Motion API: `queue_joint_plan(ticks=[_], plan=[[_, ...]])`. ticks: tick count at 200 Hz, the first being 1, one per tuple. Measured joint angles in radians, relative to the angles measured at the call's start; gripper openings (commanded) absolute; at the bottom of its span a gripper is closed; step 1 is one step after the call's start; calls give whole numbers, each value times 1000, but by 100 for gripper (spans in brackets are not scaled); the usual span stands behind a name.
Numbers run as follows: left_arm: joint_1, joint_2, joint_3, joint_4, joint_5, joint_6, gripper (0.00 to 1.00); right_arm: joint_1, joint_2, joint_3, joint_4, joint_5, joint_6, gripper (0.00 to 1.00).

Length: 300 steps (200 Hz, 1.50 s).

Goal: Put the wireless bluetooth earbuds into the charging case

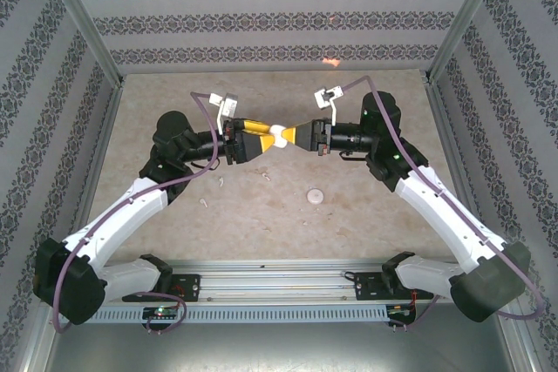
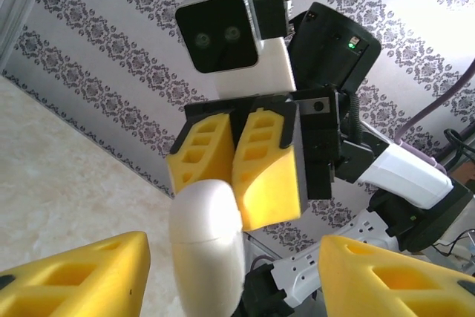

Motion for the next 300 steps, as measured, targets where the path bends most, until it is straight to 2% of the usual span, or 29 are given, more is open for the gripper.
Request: queue_joint_plan(ticks=[22, 53, 88, 109, 164, 173, 180, 194, 206, 228, 256, 285, 293, 300], plan=[[1, 6, 1, -11, 17, 0, 59, 6, 0, 23, -20, 0, -16, 10], [1, 18, 3, -24, 29, -1, 52, 18, 4, 59, -60, -1, -52, 10], [1, 36, 21, -29, 52, 0, 36, 25, 14, 72, -93, 6, -81, 10], [1, 48, 32, -34, 65, -1, 17, 30, 33, 79, -105, 11, -94, 10], [9, 39, 21, -45, 66, 25, 3, 31, 49, 96, -127, 14, -105, 9], [9, 27, 7, -40, 58, 34, 5, 33, 52, 96, -128, 10, -105, 9], [9, 16, -5, -38, 50, 43, 13, 37, 56, 96, -129, 6, -106, 9], [9, 0, -19, -43, 40, 63, 37, 39, 63, 96, -128, -3, -109, 9], [8, -1, -19, -45, 40, 77, 45, 39, 66, 97, -127, -4, -108, 9], [8, -1, -20, -47, 39, 103, 45, 39, 69, 97, -130, -3, -109, 9], [8, -1, -20, -58, 39, 128, 41, 39, 69, 97, -135, -1, -109, 9], [8, -1, -20, -79, 39, 146, 47, 39, 69, 97, -135, 0, -110, 9], [8, -1, -20, -83, 39, 149, 46, 39, 69, 97, -135, 0, -112, 9], [8, -1, -20, -88, 38, 151, 40, 39, 69, 97, -135, 0, -113, 9]])
